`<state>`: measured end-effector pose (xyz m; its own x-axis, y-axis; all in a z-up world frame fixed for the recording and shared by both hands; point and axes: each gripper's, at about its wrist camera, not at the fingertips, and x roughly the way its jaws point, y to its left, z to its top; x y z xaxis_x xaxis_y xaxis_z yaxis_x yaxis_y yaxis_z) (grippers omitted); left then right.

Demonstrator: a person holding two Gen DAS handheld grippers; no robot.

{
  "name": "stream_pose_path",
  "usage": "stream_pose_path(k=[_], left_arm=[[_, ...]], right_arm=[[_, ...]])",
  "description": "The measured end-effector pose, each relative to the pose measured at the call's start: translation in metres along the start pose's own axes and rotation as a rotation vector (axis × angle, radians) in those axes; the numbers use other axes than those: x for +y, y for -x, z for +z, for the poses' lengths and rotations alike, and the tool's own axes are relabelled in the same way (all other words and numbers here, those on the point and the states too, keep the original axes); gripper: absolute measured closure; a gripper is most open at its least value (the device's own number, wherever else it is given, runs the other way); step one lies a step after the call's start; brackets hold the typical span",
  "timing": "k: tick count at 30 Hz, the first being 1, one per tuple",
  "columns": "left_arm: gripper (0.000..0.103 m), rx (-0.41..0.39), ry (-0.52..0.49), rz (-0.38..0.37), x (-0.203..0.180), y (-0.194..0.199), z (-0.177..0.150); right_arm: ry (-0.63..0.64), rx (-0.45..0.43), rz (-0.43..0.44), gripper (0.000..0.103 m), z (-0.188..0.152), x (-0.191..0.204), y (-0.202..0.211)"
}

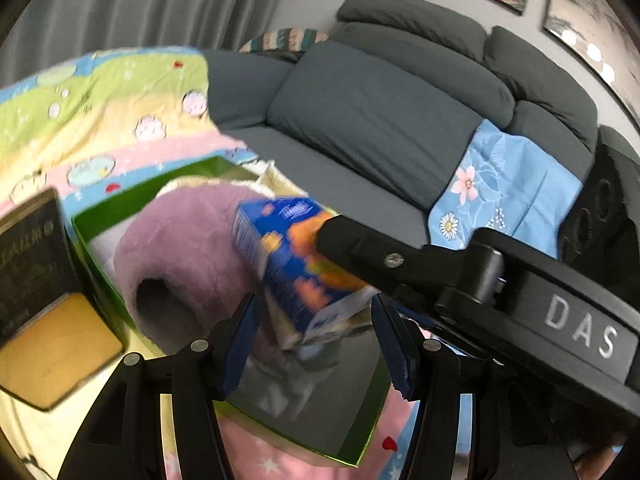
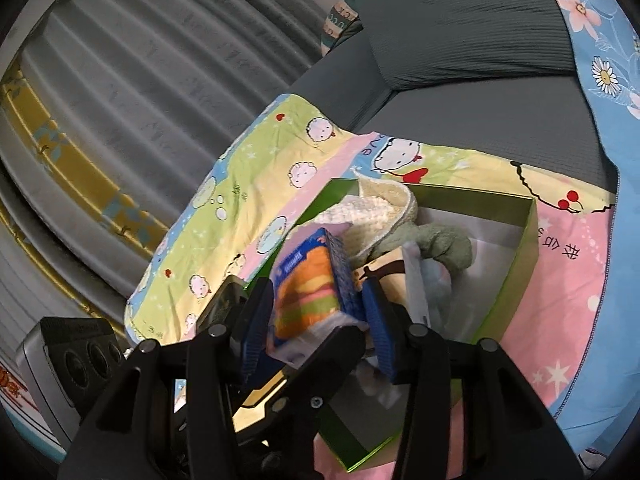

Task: Organize soft objects

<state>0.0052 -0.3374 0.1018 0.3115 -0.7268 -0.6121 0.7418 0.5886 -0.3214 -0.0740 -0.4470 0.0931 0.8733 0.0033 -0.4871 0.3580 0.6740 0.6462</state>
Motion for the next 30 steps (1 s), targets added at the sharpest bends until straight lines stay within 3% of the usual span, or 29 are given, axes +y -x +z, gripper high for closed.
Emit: stream_pose_path(k=[12,18,22,26,30], left_arm=[[0.045,0.003,0.031,0.031,0.001,-0.005,-0.001],[0.045,-0.034,0.026,0.060,-0.002,0.004,-0.002],[0.045,-0.072,0.007,0.074,-0.005,0.020,-0.001],[0.035,-0.079,0.007,0.109,-0.002,0.033,-0.003],[0.030,-0.101,0.055,0.103,0.010,0.053,-0.007]], right_arm=[[-0.001,-0.018,-0.035,0.058,0.001,-0.003,-0.001],[-0.004,-0.004,-0.001,0.056,0.003,-0.004,0.003],[-0.004,-0.060,-0.017,0.039,0.002,-0.003,0.016],[0.008,-0.050,-0.011,0.038,0.000,0.001,0.019],[0.038,-0.045,-0.065,0.032,-0.004,0.005,0.022]])
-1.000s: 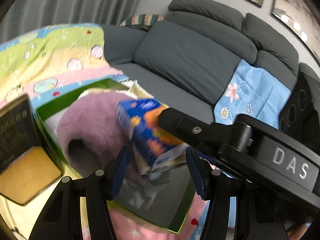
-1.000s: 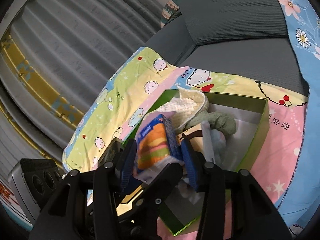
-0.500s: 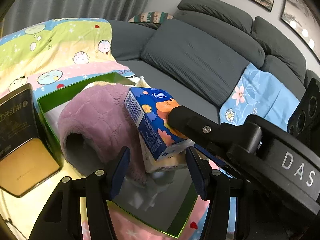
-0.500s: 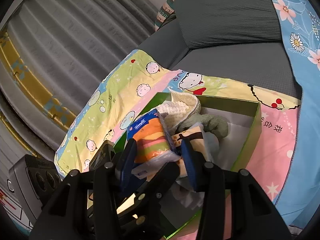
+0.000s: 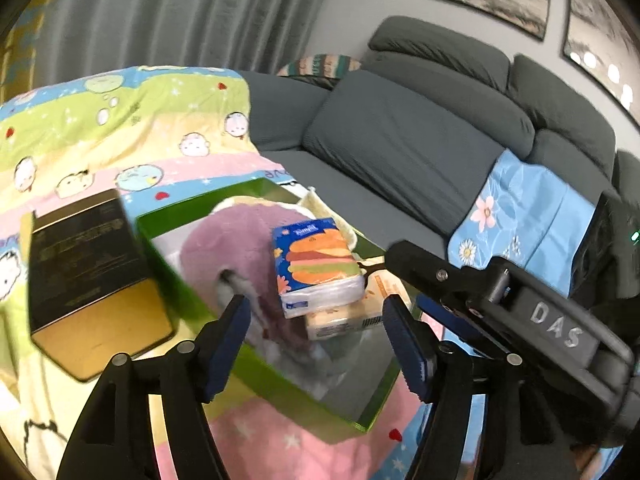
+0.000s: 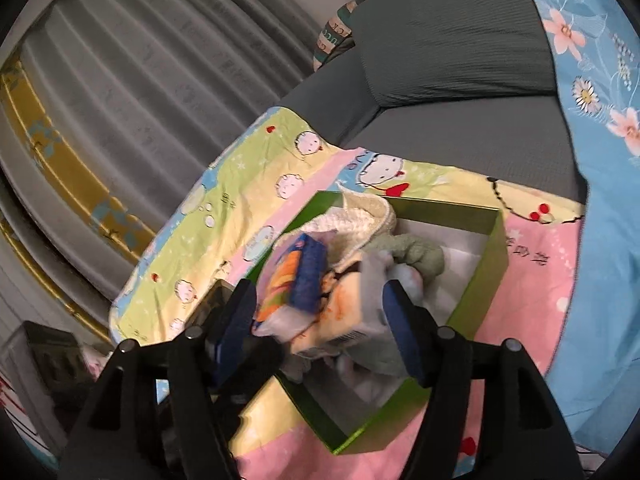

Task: Organize soft objects

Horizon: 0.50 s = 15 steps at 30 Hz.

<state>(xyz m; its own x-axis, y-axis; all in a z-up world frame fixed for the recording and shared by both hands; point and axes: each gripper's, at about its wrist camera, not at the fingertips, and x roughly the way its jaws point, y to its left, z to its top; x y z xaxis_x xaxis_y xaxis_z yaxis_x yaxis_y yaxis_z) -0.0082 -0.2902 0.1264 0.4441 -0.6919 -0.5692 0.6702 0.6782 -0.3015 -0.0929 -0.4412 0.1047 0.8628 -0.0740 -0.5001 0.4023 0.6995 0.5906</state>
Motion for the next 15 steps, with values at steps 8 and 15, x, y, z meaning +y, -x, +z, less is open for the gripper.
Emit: stream_pose_path(k=[8,15], left_arm=[[0.023,-0.057,0.022,0.102,0.032,0.053,-0.003],[0.018,-0.096,0.079,0.185,0.064,0.112,-0.016]], right_arm=[[0.072,-0.032,0.001,0.019,-0.005,0.022,0.020],[0.142,-0.046,-0.037,0.017,-0.015,0.042,0.025]])
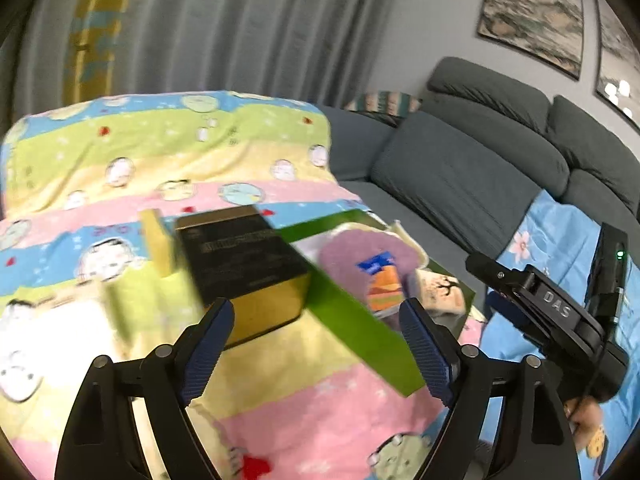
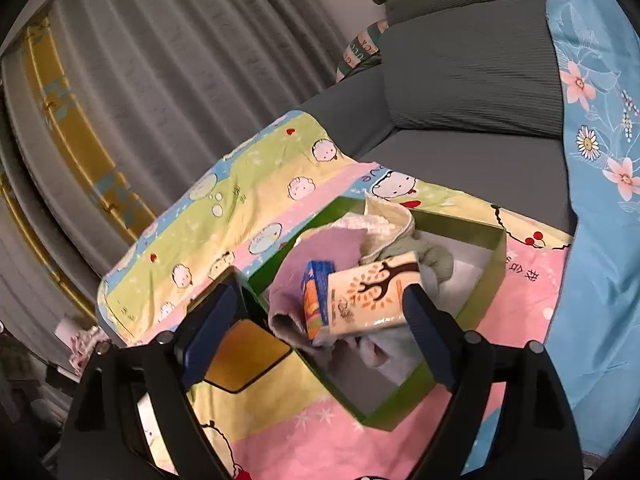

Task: Organize soft objects
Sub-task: 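Move the right tool back to the yellow-green sponge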

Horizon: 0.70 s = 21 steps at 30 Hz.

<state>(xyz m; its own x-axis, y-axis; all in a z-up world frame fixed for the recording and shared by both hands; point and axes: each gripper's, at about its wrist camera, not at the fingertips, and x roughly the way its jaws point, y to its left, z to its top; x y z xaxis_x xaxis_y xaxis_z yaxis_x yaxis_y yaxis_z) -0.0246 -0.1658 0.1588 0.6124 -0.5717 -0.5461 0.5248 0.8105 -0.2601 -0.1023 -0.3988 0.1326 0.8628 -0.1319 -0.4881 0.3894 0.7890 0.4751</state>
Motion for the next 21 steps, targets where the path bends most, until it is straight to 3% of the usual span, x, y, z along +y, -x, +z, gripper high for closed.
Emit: stream_pose_path(k=[10,15,21], left_arm=[[0.018,-0.039,0.089,0.194,0.067,0.069,-0.021],[0.018,-0.056,0.196,0.230,0.116,0.079,-0.042],[0.018,-0.017,0.329,0.340,0.168,0.079,-0.052]], right_arm=[[0.096,-0.009,-0.046,0.014,-0.012,0.032,0.004],[0.174,0.014,-0.031,0.013,-0.023,0.057,0.000],[0.304,0.133,0.091,0.013,-0.046,0.115,-0.017]])
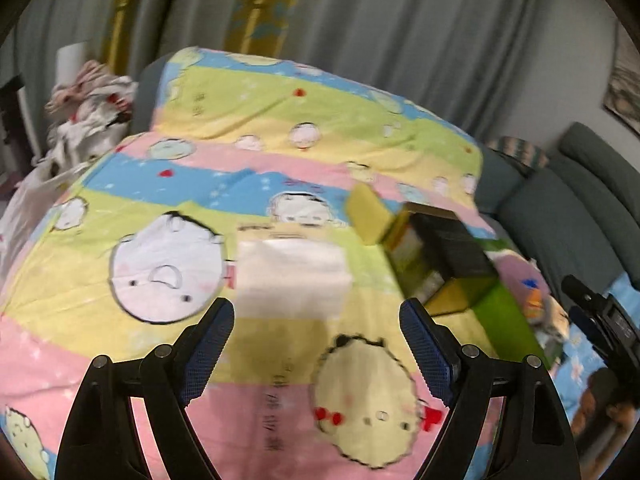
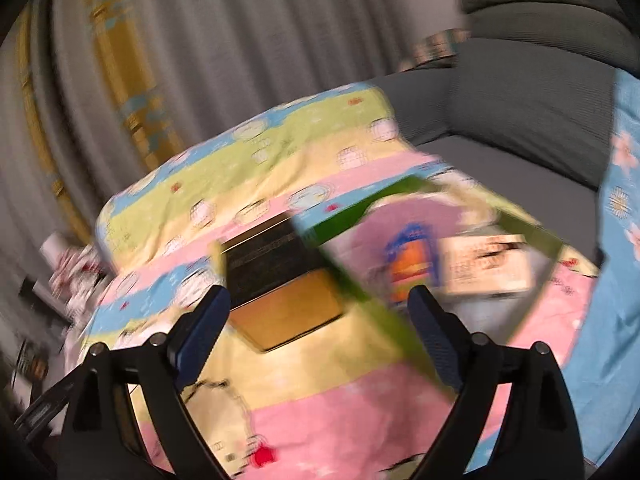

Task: Organize soft objects
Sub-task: 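Move the right tool back to the yellow-green sponge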

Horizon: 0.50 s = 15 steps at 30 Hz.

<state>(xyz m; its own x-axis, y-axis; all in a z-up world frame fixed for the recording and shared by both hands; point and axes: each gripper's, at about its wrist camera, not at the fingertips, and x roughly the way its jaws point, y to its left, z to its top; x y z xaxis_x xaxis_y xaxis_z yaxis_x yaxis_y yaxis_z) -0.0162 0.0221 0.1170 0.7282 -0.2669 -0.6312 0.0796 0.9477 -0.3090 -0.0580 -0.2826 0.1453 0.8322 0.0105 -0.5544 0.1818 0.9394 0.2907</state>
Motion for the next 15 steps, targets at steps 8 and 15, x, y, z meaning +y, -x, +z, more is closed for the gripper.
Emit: stream_pose_path(k=[8,15], left_arm=[[0.018,0.088,0.126,0.058,0.045,-0.013,0.004],[0.018,0.105,0.145,0.092,0.059,-0.017,0.008]], right_arm=[[0.293,0.243,0.101,0.018,0.048,0.125,-0.098],[0.487,0.446,-0.102,0.029,0.068,0.182,-0.234]])
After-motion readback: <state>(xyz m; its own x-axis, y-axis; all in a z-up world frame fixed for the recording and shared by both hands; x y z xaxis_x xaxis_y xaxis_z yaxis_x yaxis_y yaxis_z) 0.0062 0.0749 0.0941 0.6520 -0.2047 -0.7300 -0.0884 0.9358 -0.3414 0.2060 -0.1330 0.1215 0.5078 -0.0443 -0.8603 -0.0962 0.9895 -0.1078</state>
